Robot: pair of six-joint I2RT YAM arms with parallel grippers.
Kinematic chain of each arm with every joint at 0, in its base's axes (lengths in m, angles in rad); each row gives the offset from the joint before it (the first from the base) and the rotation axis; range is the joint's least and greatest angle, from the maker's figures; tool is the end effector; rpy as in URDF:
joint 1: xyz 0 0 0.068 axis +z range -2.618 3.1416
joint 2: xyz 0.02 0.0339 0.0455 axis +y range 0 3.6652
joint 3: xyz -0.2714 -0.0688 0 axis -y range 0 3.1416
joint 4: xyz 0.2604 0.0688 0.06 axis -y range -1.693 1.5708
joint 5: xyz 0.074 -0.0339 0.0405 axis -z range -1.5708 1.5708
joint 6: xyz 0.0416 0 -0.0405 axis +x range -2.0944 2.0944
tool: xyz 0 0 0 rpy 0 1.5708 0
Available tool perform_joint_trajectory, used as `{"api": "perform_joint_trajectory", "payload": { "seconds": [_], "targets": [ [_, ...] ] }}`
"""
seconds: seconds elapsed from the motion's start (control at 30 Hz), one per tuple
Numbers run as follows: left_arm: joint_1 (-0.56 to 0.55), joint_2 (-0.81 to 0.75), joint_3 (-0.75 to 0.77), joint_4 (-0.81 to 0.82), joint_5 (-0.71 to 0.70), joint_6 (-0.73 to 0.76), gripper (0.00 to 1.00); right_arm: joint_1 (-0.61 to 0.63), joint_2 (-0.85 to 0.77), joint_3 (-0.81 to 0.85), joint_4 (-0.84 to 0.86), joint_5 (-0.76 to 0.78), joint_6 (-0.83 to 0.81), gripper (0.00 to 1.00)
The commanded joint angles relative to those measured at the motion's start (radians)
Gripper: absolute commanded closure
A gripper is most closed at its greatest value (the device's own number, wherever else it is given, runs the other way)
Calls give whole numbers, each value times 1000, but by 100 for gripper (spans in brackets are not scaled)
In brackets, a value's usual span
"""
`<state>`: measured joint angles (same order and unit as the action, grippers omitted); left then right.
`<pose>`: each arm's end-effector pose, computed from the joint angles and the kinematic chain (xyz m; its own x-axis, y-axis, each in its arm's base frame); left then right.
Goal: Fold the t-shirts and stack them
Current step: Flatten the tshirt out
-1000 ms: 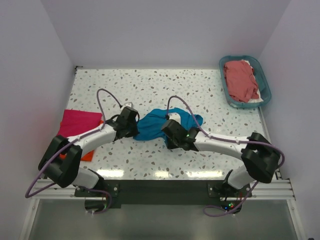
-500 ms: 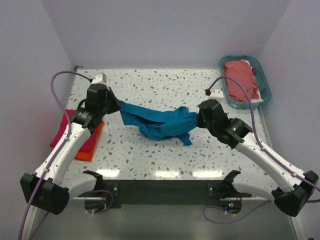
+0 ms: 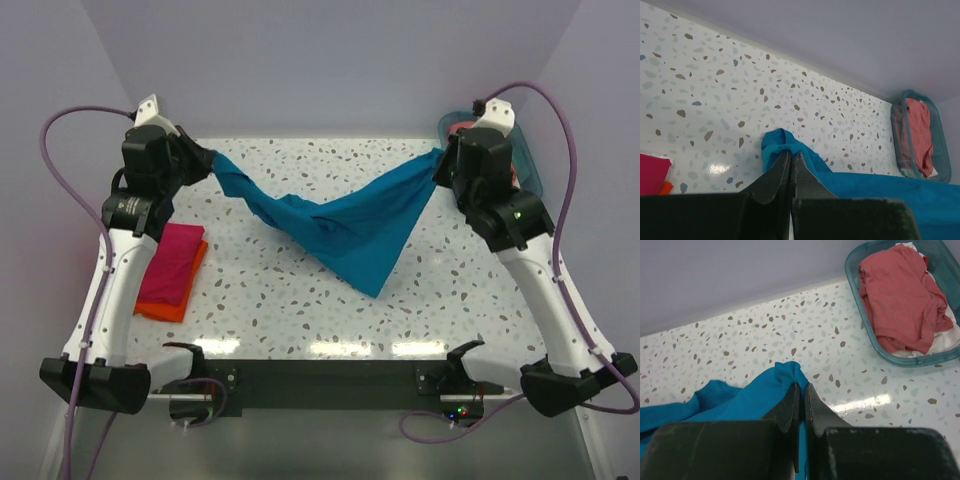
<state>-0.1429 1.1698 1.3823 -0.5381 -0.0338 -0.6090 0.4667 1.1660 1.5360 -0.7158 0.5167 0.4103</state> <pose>0.2629 -0.0364 0.4400 -0.3230 -0.5311 -0.7833 -0.0904 0.8412 -0.5331 0.2217 0.0887 0.4757 -0.2681 0.2533 -0.9295 0.1426 0.9646 0.2217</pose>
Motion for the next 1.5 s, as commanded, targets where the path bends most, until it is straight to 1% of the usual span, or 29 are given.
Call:
{"api": "perform_joint_trajectory", "payload": {
  "seconds": [0.0,0.07,0.17,0.3,0.37,0.5,0.57,0.63,0.67,0.73,0.77,0.8,0.83,0.87,0.9,0.93,0.97,1.0,1.03,1.13,1.17,1.2,1.27,1.3,1.33,1.37,1.4,1.43,1.47],
  "targets": [
    [69,63,85,49,106,-9,100,-118,108,114,38,-95,-62,100],
    [81,76,115,56,130,-17,100,-183,177,191,16,-147,-58,100],
    [88,59,123,55,127,-17,100,-238,201,213,19,-185,-44,100],
    [91,7,112,41,132,5,100,-261,167,214,23,-196,-41,100],
    [92,-30,135,30,133,14,100,-264,153,230,15,-193,-47,100],
    [91,-87,193,18,117,29,100,-273,144,321,-11,-205,-62,100],
    [91,-87,217,20,95,31,100,-276,188,363,-20,-228,-68,100],
    [92,-69,222,32,95,23,100,-283,248,452,-46,-276,-68,100],
    [92,-38,225,61,98,22,100,-286,311,505,-45,-334,-67,100],
    [94,16,219,116,88,9,100,-287,377,548,1,-407,-73,100],
    [104,39,224,191,90,6,100,-290,447,603,15,-472,-73,100],
    [114,69,241,222,103,2,100,-290,483,640,25,-500,-73,100],
    [123,135,265,274,124,3,100,-290,516,680,48,-515,-73,100],
    [143,168,335,291,129,5,100,-289,582,755,61,-564,-73,100],
    [167,201,377,306,144,-4,100,-290,609,794,71,-576,-70,100],
    [186,265,420,334,203,-15,100,-292,638,835,79,-589,-65,100],
    [227,295,523,334,236,-26,100,-292,659,910,82,-598,-64,100],
    [244,326,584,328,262,-44,100,-290,690,936,88,-615,-62,100],
    [258,374,694,317,296,-47,100,-292,695,955,110,-619,-53,100],
    [301,421,840,314,333,-52,100,-306,687,955,162,-636,-27,100],
    [304,422,857,316,339,-51,100,-313,686,949,168,-647,-16,100],
    [307,406,859,317,351,-48,100,-321,684,946,173,-674,4,100],
    [307,364,795,328,362,-46,100,-359,684,915,171,-710,33,100],
    [307,296,743,343,364,-48,100,-375,679,896,176,-728,50,100],
    [307,256,616,377,356,-49,100,-405,676,873,180,-779,79,100],
    [307,214,550,395,347,-52,100,-421,673,827,180,-802,91,100],
    [307,138,487,415,333,-55,100,-433,673,804,171,-826,103,100],
    [307,102,366,417,324,-58,100,-456,679,790,159,-854,107,100],
    [307,67,303,421,321,-66,100,-464,684,756,148,-866,110,100]
  ]
}}
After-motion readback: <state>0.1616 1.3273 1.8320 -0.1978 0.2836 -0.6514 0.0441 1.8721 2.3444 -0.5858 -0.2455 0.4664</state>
